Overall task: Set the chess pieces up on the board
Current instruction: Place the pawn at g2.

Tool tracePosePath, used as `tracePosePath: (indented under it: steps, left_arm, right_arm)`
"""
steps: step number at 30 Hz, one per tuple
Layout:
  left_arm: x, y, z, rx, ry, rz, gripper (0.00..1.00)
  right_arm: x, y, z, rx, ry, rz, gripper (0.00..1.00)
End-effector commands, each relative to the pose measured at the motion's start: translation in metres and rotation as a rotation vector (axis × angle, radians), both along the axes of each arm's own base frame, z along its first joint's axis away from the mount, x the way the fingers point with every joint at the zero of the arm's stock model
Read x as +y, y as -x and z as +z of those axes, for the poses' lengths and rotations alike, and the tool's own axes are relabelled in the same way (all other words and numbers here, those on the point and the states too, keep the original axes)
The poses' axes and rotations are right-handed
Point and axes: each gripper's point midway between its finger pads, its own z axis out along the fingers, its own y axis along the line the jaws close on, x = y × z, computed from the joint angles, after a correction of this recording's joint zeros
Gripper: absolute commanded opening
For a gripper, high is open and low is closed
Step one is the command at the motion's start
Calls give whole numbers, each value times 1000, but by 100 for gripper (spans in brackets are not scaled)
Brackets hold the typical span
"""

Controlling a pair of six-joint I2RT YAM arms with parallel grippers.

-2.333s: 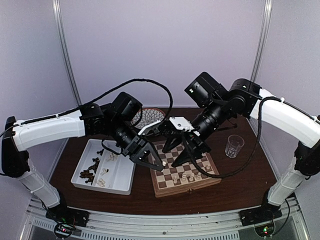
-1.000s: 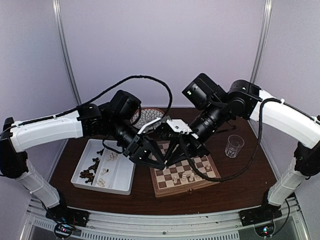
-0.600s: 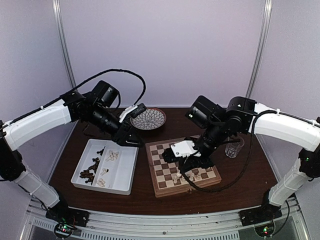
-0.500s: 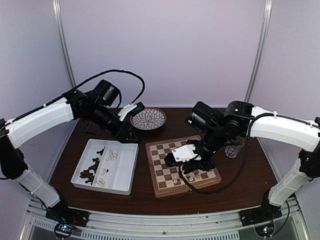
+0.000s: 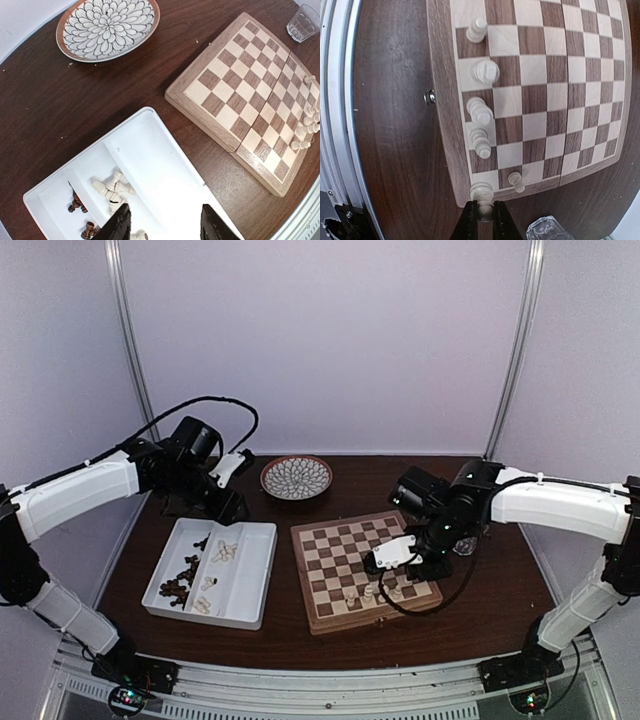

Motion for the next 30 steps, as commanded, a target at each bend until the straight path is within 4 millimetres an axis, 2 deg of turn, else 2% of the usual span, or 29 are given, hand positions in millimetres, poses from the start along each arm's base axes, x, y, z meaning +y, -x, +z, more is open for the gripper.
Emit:
tracePosePath:
  steps: [1, 6, 13, 21, 30]
  left_arm:
    - [-3, -13, 26, -101, 60, 15, 48]
    - [-3, -13, 25, -92, 66, 18, 48]
    - [-4, -12, 23, -80, 69, 18, 48]
    - [-4, -12, 20, -73, 65, 17, 48]
    - [-4, -13, 21, -71, 66, 18, 48]
  right_arm:
    - [-22, -15, 4, -43, -32, -87, 0]
    - [-29, -25, -5, -54, -63, -139, 0]
    - [-19, -45, -13, -35, -85, -172, 1]
    - [-6, -51, -37, 29, -64, -169, 1]
    - [-6, -56, -55, 47, -31, -180, 2]
